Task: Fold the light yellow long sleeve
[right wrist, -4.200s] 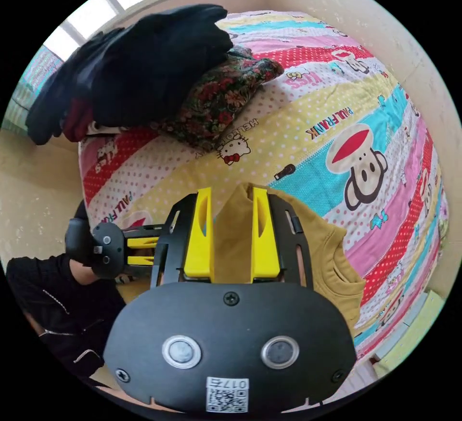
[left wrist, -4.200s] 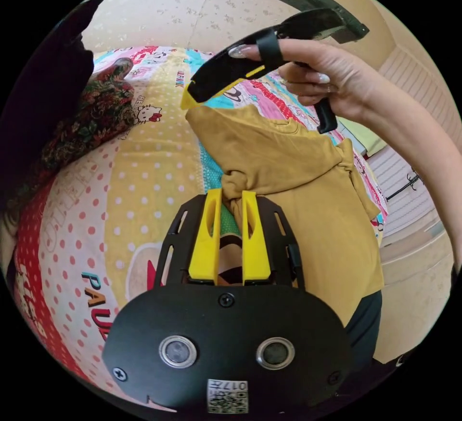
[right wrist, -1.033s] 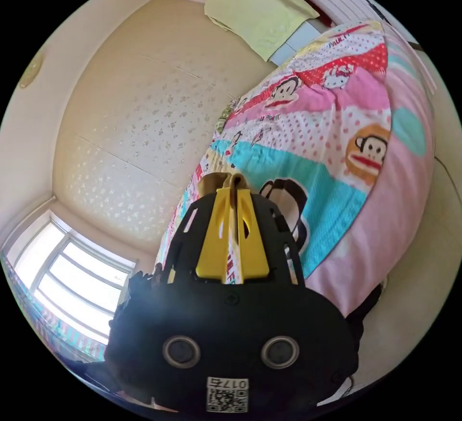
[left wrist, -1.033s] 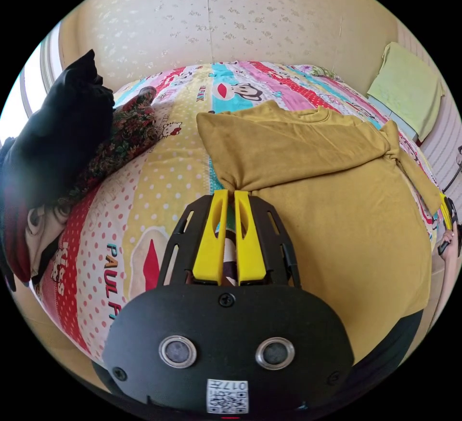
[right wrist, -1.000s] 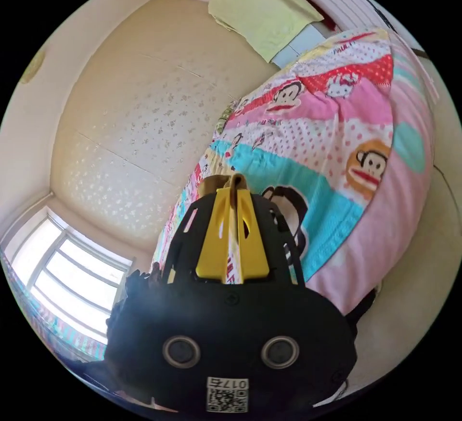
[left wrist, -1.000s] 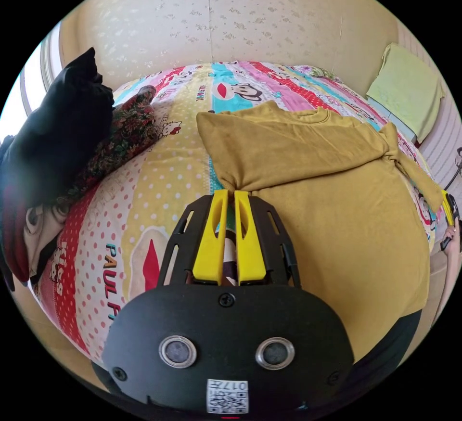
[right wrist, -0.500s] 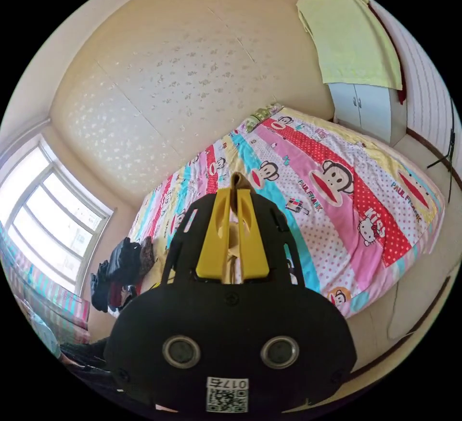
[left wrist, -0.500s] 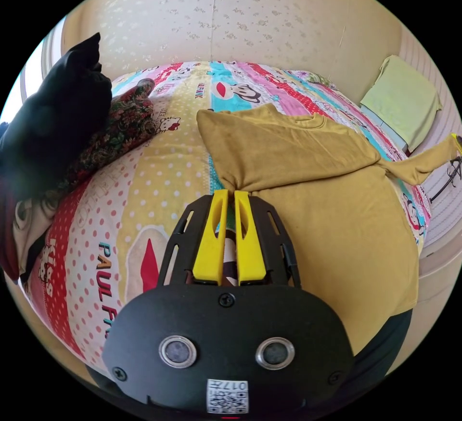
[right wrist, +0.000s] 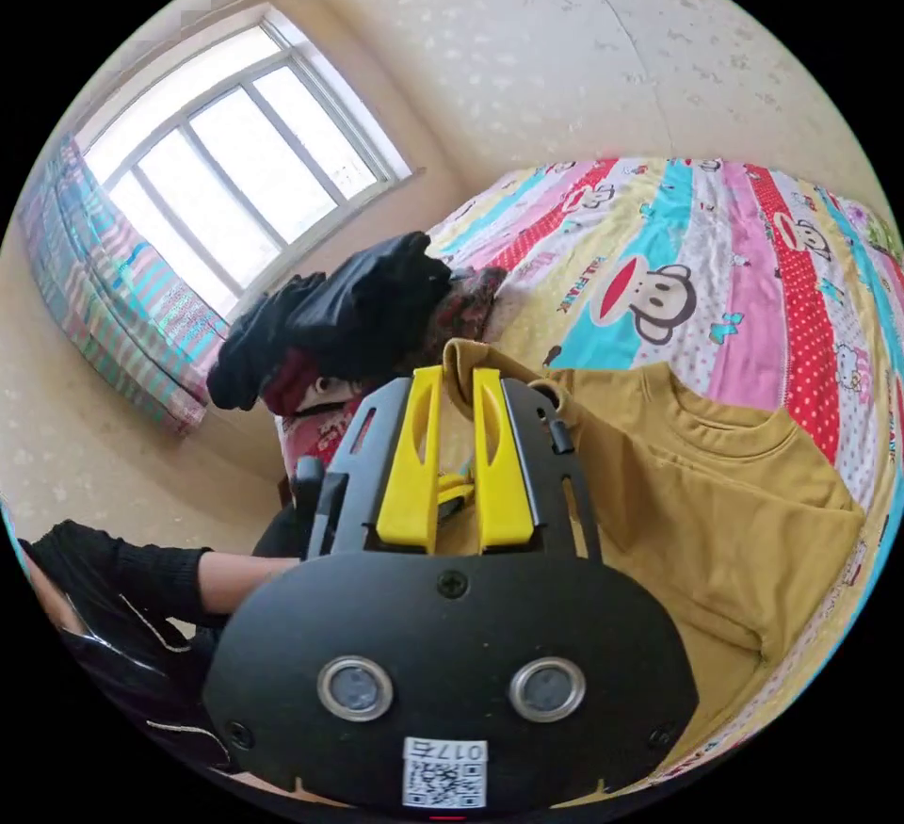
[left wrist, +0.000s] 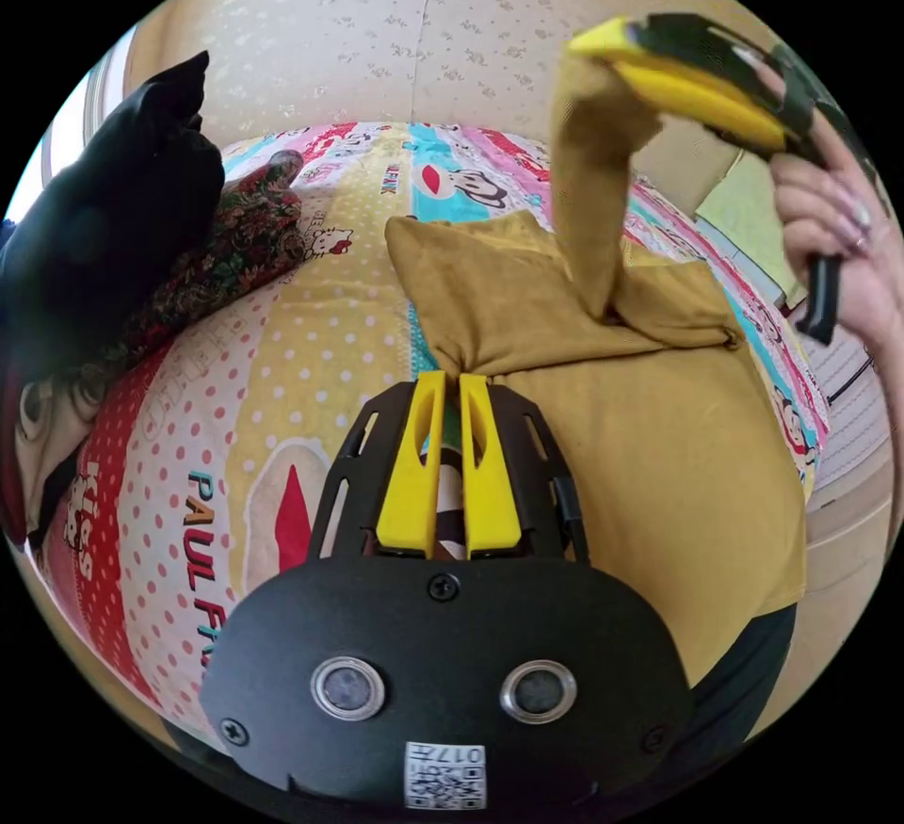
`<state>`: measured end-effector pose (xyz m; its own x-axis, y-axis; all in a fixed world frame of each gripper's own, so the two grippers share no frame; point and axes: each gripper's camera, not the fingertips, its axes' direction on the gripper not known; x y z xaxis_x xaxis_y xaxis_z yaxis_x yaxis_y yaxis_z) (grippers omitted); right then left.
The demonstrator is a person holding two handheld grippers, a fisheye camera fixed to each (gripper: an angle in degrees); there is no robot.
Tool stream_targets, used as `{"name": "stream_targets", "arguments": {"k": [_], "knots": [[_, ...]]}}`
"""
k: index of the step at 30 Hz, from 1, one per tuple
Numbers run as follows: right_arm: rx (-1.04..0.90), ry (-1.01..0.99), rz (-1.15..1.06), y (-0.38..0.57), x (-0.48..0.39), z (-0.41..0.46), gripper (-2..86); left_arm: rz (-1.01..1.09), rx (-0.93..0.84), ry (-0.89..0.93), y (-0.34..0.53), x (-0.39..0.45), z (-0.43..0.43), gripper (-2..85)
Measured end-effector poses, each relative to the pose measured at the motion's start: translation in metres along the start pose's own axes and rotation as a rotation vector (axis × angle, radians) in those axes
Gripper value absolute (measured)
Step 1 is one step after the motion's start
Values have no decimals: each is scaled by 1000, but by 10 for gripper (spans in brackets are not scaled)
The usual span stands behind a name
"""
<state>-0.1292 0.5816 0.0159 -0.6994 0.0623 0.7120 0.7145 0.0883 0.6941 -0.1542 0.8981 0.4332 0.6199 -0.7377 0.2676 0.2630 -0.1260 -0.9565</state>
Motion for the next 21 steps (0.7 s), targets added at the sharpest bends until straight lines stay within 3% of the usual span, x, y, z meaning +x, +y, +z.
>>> {"name": "stream_targets", "arguments": {"k": [3, 6, 8, 11, 12, 13, 15, 16, 21], "knots": [[10, -107, 5, 4, 8, 26, 86, -4, -2, 3, -3, -2, -2, 40], [142, -192, 5, 9, 17, -12, 99, 1, -5, -7, -6, -2, -3, 41], [199, -129, 11, 21, 26, -43, 101, 3, -6, -14, -8, -1, -5, 42], [246, 278, 73, 62, 47, -80, 91, 4, -6, -17, -12, -2, -8, 43], [245, 498, 112, 83, 59, -85, 85, 3, -5, -15, -13, -3, -9, 43], [219, 704, 173, 103, 73, -84, 81, 2, -5, -13, -13, -4, -10, 43], [107, 923, 270, 131, 102, -74, 76, 0, -5, -10, -16, -6, -13, 44], [26, 948, 278, 151, 119, -62, 73, 0, -4, -9, -17, -6, -15, 45], [122, 912, 292, 175, 125, -56, 66, 21, 40, 61, -21, -12, -45, 81]]}}
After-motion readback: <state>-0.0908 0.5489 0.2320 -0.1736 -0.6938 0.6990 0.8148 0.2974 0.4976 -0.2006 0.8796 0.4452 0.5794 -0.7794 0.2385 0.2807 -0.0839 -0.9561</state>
